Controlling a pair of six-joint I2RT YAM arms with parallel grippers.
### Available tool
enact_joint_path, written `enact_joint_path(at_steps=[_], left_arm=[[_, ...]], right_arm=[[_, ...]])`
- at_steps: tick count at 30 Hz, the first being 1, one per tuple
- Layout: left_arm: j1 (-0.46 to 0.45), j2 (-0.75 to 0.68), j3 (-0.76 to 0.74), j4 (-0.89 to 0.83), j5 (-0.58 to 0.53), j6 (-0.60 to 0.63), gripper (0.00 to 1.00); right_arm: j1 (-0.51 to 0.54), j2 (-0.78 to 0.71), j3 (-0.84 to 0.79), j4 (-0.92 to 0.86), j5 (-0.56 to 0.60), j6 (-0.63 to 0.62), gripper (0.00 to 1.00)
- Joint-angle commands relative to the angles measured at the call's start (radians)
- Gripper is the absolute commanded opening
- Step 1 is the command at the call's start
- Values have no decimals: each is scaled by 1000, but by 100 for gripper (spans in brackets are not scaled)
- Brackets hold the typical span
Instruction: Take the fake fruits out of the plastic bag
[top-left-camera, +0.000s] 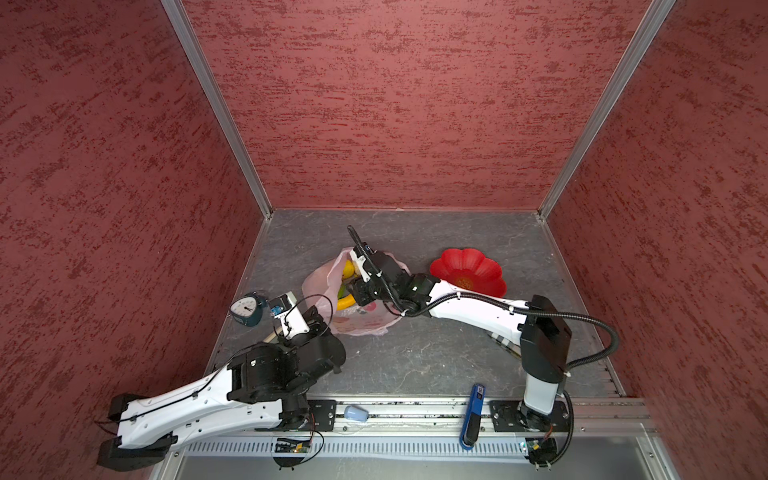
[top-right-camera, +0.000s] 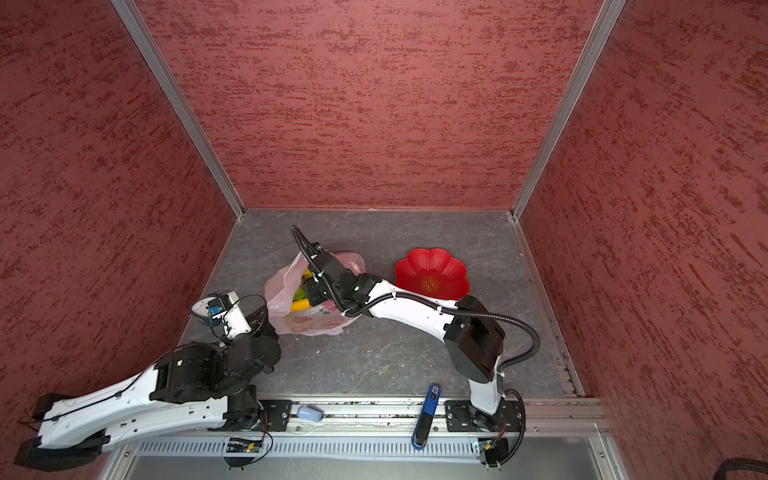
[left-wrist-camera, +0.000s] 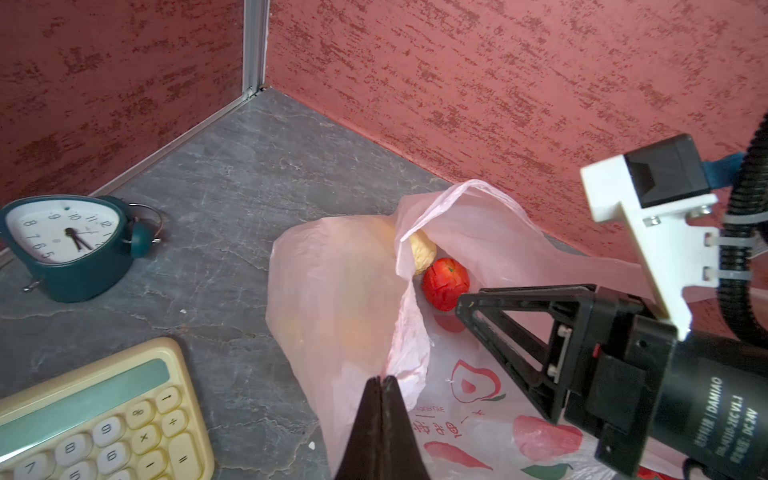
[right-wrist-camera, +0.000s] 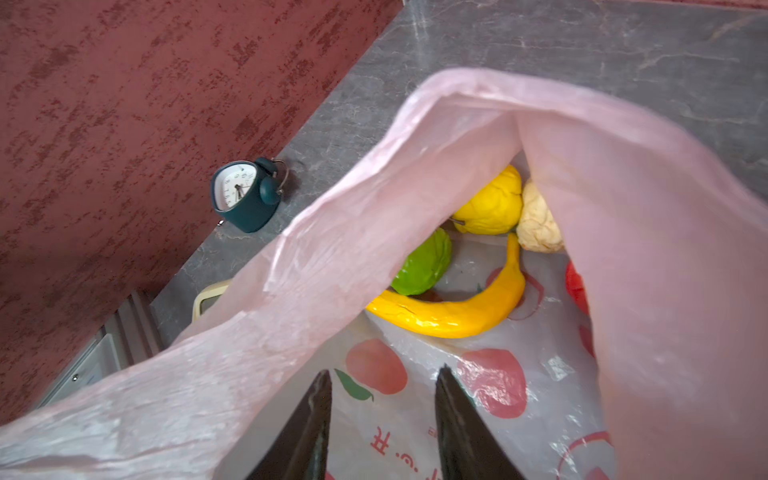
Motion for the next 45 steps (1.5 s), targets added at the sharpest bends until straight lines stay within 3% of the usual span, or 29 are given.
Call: enact_joint_path(at_steps=[1, 16, 27, 34, 45], left_arm=[[-5, 34, 40, -180, -19, -169, 4], [-27, 134, 37, -239, 243, -252, 4], [-53, 299, 49, -340, 307, -425, 4], [-106, 363, 101, -440, 265, -606, 4], [-112, 266, 104, -388, 175, -522, 4]], right_arm=[[0, 8, -57, 19, -27, 17, 42], [-2, 28, -254, 84, -78, 42, 44], [-3, 52, -256, 16, -27, 44, 52], [-30, 13, -259, 37, 20, 82, 52], [-96, 40, -131, -2, 174, 42, 52]])
